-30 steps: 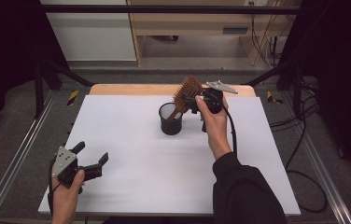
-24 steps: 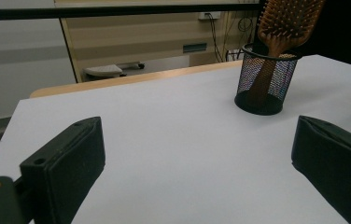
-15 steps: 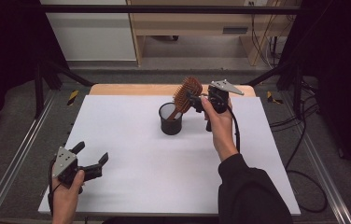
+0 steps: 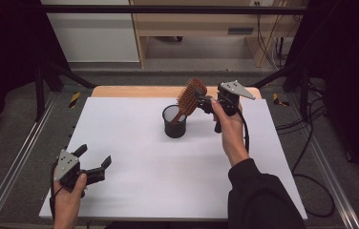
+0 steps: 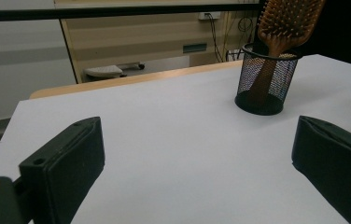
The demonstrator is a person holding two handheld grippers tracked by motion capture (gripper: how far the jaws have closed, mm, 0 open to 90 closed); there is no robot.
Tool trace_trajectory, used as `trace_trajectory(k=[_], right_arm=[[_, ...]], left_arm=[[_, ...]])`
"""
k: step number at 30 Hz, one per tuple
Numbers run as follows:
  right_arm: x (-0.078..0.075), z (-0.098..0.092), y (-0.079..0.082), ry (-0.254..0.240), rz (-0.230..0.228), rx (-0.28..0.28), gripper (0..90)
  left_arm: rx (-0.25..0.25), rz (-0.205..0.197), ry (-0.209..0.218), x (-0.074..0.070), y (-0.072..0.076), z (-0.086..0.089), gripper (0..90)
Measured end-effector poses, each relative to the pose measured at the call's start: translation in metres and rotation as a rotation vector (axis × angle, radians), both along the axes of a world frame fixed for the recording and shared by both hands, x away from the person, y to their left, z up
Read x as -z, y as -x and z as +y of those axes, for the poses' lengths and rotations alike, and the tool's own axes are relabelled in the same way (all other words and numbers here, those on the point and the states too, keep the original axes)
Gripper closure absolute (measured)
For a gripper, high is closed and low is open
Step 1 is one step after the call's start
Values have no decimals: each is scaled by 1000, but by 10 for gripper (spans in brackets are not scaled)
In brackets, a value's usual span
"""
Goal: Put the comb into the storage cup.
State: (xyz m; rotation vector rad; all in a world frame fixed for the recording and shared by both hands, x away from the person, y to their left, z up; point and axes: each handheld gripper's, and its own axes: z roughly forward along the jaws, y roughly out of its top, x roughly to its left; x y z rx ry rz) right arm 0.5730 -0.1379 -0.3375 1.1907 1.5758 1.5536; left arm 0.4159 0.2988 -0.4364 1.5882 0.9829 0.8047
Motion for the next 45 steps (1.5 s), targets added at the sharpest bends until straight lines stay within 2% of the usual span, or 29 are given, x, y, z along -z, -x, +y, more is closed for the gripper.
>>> trace_trajectory(k=[5,15,24,32,45], right_arm=[[-2,-1,3,12,-25,5,69],[-3,1,7,96,-117,24,82],[-4,3,9,120,-168,29,81],[-4,4,12,147,-185,24,80],[-9,3,23,128,-200,-18,83]], left_arm=[[-3,-2,5,-1,1,1,28],[0,-2,1,0,1,0,28],[-1,-2,2,-1,0,0,28],[-3,-1,4,-1,1,1,28],[-16,-3,15,-1,1,4,28]])
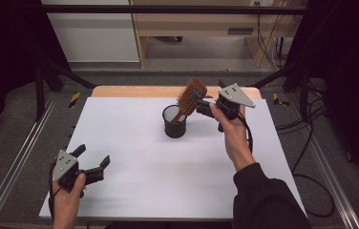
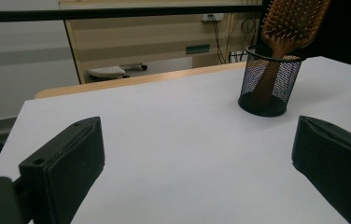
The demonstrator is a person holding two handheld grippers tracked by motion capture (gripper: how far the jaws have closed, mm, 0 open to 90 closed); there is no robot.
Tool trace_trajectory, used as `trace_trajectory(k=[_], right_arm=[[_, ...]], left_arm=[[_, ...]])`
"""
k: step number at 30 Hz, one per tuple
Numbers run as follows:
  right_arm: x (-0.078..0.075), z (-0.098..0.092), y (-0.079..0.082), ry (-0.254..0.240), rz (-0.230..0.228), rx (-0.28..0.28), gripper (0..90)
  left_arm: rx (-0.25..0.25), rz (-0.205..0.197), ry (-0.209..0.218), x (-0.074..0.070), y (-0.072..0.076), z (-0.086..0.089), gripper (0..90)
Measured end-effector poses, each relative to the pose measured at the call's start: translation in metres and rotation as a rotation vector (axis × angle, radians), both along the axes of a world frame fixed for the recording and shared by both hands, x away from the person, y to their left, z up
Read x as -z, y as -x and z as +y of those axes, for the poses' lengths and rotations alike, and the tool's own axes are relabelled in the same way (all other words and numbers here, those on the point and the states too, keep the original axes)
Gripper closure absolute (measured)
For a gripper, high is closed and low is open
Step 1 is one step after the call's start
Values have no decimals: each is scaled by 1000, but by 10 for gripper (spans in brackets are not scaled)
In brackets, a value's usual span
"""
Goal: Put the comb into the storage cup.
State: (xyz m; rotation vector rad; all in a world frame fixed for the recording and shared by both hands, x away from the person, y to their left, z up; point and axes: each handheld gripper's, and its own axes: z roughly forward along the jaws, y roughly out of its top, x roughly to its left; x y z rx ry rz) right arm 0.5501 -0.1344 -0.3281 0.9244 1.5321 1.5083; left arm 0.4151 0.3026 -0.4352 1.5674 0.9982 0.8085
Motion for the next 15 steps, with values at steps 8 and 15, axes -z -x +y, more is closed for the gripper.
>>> trace_trajectory(k=[8,15], right_arm=[[-3,-5,7,-6,7,-12,83],[-7,-11,10,-23,13,-19,81]], left_arm=[[-9,-1,5,0,0,3,28],[-17,-5,11,0,0,5,28]])
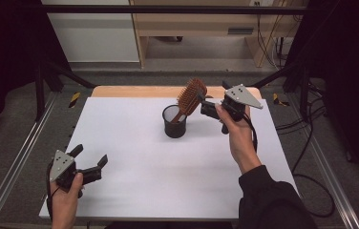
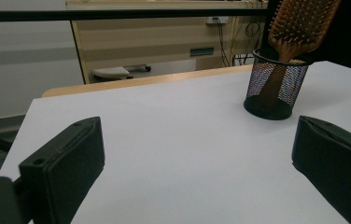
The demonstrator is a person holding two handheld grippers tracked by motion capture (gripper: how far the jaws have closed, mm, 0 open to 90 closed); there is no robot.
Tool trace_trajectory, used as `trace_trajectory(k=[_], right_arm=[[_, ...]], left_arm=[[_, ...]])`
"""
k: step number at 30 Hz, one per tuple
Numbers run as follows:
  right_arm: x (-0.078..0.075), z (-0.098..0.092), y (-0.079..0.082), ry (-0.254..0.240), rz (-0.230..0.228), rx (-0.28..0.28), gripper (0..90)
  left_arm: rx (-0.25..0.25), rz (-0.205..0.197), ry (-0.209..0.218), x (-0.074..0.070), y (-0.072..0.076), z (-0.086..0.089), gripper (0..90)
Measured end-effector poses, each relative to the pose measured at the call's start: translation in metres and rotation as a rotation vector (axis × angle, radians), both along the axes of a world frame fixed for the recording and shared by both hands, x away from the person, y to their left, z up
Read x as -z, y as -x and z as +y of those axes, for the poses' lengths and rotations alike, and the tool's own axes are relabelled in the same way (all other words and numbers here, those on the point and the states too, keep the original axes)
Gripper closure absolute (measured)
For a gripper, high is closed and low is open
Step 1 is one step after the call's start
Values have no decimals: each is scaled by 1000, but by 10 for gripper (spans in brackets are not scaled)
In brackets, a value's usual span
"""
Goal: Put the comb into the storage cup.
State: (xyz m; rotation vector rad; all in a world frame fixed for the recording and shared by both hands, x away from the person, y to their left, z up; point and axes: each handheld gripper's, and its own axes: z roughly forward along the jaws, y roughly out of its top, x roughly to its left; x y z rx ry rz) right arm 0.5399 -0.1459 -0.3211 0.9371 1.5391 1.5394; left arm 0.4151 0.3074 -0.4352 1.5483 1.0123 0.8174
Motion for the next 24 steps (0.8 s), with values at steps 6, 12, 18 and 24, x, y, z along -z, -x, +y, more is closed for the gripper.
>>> trace_trajectory(k=[6,12,18,24], right_arm=[[-3,-7,4,-13,22,-12,80],[-8,-16,10,-16,14,-12,73],[-8,-25,16,-18,35,-13,59],[-2,-33,21,-34,59,-11,54]], left_arm=[[-6,4,5,1,-1,1,28],[-6,5,8,1,-1,3,28],[-13,7,23,1,-2,5,28],[-16,6,38,3,-1,7,28]])
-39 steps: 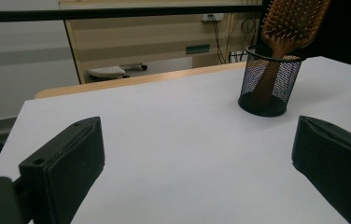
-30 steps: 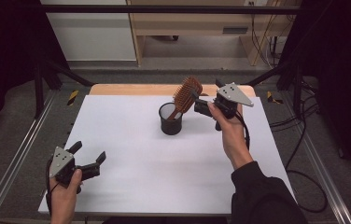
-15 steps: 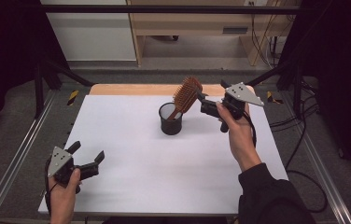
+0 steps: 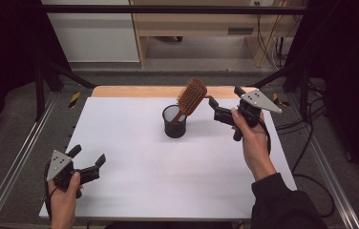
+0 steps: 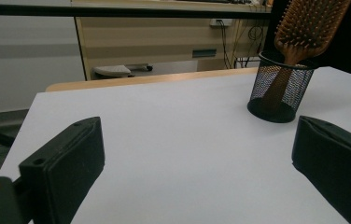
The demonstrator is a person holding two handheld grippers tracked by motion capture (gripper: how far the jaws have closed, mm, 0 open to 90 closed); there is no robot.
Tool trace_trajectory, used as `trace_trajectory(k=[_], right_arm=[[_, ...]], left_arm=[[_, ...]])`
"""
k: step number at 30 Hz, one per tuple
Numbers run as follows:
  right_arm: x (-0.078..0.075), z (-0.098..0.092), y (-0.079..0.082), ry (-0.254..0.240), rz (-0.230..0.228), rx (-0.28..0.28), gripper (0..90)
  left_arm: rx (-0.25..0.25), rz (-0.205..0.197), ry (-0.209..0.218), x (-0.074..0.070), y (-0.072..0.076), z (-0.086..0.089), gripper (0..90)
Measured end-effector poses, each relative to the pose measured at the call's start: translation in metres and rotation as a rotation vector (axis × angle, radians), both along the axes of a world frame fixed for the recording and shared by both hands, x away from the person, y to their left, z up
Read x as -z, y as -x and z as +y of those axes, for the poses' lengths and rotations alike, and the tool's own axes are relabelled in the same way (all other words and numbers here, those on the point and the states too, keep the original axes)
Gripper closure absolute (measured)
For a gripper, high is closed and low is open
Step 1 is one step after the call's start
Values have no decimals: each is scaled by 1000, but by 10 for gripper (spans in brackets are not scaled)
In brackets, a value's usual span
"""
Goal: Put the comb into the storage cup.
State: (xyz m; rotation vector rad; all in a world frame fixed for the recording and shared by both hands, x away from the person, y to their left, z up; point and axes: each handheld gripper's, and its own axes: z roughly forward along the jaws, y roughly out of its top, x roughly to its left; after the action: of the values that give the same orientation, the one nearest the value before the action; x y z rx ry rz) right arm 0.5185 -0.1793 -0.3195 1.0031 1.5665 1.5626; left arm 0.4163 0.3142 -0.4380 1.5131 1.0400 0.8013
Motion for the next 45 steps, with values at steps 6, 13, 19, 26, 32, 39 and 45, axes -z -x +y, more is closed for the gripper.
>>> trace_trajectory(k=[6,13,19,26,32,39,45], right_arm=[[1,-10,6,18,10,1,52],[2,-20,18,25,6,-11,46],[2,-31,26,20,0,-1,45],[4,-42,32,28,9,18,46],[7,-49,38,26,4,23,46],[10,-53,43,27,0,24,46],[15,-58,48,30,2,29,45]], left_arm=[[-12,-30,9,-2,2,3,27],[-18,-33,14,-2,2,5,25],[-22,-34,8,-2,2,6,25],[-25,-33,12,-2,3,6,25],[-26,-35,13,-2,3,7,25],[-27,-40,18,-2,4,8,24],[-28,-47,21,-3,4,9,24]])
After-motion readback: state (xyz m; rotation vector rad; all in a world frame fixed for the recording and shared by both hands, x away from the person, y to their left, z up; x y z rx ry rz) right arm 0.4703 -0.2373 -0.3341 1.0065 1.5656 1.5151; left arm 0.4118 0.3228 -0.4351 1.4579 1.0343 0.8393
